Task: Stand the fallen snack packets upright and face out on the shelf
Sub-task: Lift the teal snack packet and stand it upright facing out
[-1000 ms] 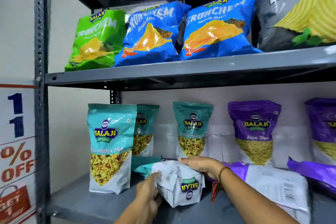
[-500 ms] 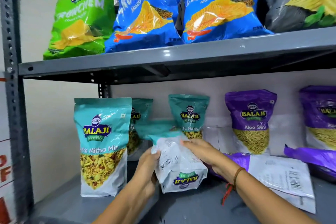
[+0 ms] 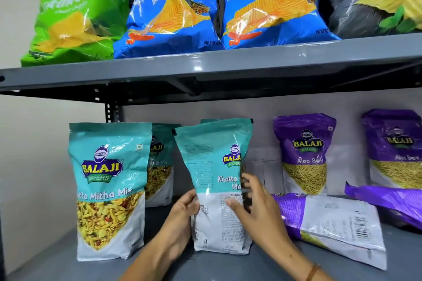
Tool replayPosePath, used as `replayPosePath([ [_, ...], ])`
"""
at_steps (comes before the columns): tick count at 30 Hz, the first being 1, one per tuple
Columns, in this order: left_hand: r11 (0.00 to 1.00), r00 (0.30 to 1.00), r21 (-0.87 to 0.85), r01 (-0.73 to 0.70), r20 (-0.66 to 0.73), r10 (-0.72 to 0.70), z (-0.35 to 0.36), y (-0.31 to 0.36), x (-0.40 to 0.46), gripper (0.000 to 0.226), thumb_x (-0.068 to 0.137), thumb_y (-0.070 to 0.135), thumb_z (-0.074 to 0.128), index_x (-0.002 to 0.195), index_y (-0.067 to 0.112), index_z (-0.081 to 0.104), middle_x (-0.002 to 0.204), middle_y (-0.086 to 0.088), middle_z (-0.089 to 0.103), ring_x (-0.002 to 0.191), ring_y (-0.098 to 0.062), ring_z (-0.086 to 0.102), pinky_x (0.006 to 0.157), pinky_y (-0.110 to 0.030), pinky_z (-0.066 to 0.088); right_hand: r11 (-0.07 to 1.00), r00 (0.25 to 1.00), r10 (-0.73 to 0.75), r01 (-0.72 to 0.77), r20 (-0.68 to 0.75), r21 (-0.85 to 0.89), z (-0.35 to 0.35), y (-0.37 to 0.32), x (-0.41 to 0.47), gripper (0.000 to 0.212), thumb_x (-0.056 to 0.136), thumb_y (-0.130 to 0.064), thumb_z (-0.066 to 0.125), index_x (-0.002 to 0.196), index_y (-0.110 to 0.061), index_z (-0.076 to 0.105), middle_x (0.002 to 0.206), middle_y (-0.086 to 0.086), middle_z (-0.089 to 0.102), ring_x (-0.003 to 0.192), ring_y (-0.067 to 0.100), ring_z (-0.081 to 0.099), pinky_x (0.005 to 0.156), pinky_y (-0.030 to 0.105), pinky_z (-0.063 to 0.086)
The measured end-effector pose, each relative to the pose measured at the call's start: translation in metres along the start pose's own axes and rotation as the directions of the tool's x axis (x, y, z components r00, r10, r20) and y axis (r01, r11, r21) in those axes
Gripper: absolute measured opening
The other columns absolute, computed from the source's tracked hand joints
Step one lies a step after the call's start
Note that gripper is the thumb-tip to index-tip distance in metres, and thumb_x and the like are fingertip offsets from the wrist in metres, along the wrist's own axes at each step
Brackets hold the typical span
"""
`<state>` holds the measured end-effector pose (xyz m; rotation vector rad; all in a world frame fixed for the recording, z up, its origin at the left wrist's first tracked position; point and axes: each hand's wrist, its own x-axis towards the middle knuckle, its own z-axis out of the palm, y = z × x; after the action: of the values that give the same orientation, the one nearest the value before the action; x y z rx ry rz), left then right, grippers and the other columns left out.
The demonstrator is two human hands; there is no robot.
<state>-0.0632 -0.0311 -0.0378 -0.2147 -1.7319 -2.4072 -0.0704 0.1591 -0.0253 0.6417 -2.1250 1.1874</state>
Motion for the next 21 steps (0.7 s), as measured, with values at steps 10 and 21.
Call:
replayPosePath([
  [10, 0.969, 0.964, -0.043, 0.241, -0.107, -0.245, 0.002, 0.004, 0.012, 0.059, 0.099, 0.047, 0.029, 0.121, 0.008, 0.067, 0.113, -0.017, 0.074, 0.108, -0.033, 0.067, 0.1, -0.047, 0.047, 0.948, 0.974, 0.203, -0.222, 0.102, 0.229, 0.011, -0.026, -0.053, 0.091, 0.036, -0.061, 0.062, 0.119, -0.048, 0.027, 0.123, -0.018, 0.036, 0.122, 0.011, 0.036, 0.104, 0.023, 0.03],
  [21, 0.968, 0.978, 0.178, 0.178, -0.143, -0.154, -0.01, -0.002, -0.007, 0.026, 0.086, 0.032, 0.065, 0.065, 0.019, 0.057, 0.054, 0.002, 0.055, 0.046, -0.009, 0.05, 0.061, -0.025, 0.041, 0.946, 0.893, 0.221, -0.293, 0.392, 0.135, -0.007, 0.002, -0.018, 0.096, 0.052, -0.068, 0.078, 0.132, -0.044, 0.03, 0.13, -0.013, 0.031, 0.131, 0.006, 0.031, 0.116, 0.035, 0.03],
])
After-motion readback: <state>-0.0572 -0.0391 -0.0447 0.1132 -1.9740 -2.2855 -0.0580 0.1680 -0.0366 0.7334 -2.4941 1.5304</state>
